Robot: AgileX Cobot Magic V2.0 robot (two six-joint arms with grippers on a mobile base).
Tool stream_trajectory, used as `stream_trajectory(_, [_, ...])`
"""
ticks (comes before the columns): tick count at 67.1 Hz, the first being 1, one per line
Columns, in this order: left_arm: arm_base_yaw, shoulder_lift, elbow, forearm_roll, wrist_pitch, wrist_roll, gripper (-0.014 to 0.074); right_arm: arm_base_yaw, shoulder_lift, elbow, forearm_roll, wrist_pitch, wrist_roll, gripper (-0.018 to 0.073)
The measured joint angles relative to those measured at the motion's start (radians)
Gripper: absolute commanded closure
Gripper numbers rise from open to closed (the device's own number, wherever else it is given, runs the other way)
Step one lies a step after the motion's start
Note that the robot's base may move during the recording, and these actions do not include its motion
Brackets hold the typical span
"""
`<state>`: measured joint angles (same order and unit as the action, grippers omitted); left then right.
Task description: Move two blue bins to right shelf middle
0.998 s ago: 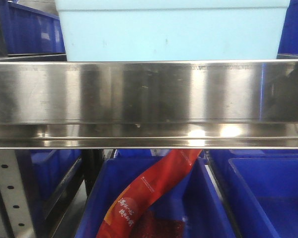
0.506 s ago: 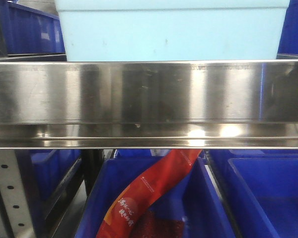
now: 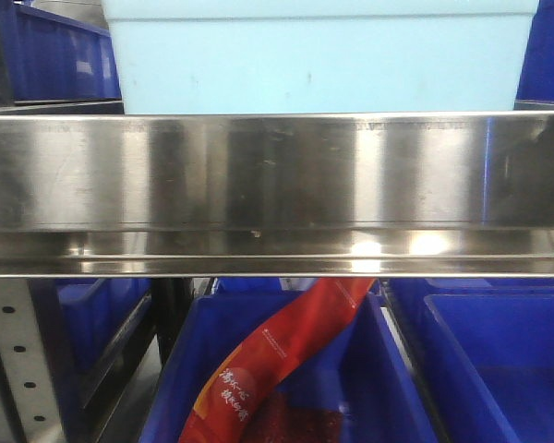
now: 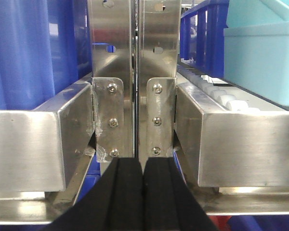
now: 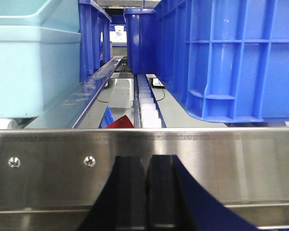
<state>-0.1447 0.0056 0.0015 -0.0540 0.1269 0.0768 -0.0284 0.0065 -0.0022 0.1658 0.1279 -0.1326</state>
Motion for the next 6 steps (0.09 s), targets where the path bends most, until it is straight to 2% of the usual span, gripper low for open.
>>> stream_trajectory(6, [0.0, 0.0, 0.0, 0.0, 0.0, 0.0, 0.0708, 0.0, 0.0, 0.0, 0.0, 0.0, 0.0, 0.0721])
